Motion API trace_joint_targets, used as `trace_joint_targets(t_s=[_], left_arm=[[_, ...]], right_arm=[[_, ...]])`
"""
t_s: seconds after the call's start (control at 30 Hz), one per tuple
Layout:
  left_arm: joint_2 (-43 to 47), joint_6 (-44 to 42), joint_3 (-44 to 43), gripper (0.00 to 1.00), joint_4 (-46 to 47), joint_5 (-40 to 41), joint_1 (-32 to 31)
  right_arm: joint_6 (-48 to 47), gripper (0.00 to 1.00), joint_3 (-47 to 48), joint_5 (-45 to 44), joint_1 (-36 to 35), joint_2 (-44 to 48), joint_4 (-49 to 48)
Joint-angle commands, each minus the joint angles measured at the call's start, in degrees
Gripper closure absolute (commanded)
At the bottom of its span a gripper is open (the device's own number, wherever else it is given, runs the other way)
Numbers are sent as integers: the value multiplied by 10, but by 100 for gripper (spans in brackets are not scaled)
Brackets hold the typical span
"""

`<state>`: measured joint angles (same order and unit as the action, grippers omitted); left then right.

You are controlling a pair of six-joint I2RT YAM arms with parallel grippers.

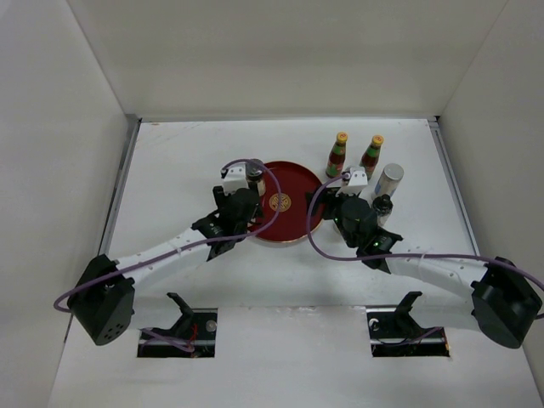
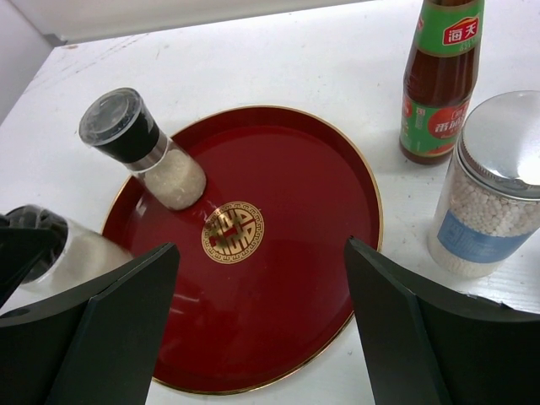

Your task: Organize the condiment bottles

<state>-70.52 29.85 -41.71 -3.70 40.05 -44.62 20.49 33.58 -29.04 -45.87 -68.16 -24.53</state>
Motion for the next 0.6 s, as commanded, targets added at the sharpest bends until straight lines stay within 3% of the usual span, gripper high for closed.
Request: trace_joint_targets(t_s=[0.0,0.57], left_arm=[[-11,-15,-35,59,80,9,10],[-98,-31,-29,56,187,-34,33]], right_arm=[[0,14,17,5,-7,1,-32],[-4,14,19,6,-8,-8,-34]])
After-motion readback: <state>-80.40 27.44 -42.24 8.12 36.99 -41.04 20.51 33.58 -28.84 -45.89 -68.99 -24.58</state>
